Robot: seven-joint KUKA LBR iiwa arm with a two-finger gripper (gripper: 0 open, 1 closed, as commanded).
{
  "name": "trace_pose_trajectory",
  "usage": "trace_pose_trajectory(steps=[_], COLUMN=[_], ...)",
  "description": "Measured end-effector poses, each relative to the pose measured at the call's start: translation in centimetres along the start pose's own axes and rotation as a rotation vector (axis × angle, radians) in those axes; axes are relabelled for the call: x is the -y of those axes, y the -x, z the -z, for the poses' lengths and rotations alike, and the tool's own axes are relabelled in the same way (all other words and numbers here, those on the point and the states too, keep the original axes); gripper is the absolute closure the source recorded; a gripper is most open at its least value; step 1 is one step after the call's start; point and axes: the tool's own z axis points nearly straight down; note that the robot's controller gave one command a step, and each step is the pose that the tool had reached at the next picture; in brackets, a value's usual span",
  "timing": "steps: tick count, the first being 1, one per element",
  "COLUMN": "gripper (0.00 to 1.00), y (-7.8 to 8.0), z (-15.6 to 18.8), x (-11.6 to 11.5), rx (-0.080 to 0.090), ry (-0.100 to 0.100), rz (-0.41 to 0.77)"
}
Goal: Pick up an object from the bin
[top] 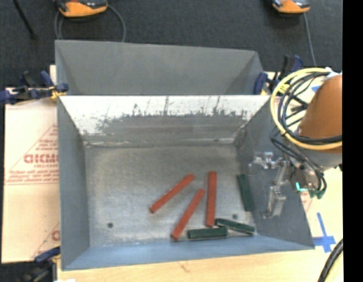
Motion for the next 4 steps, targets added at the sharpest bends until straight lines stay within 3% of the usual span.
trace_pose_trajectory(steps=[1, 2, 3, 4], gripper=[0.00, 0.00, 0.00, 0.00], y=[3.2, 5.0, 7.5, 9.0], z=[-16.1, -12.9, -11.4, -16.0], x=[-6.5, -8.4, -7.2, -9.3], rx=[0.007, 0.010, 0.010, 0.008], ry=[-0.002, -0.003, -0.004, -0.004], rz=[0.654, 0.756, 0.809, 1.016])
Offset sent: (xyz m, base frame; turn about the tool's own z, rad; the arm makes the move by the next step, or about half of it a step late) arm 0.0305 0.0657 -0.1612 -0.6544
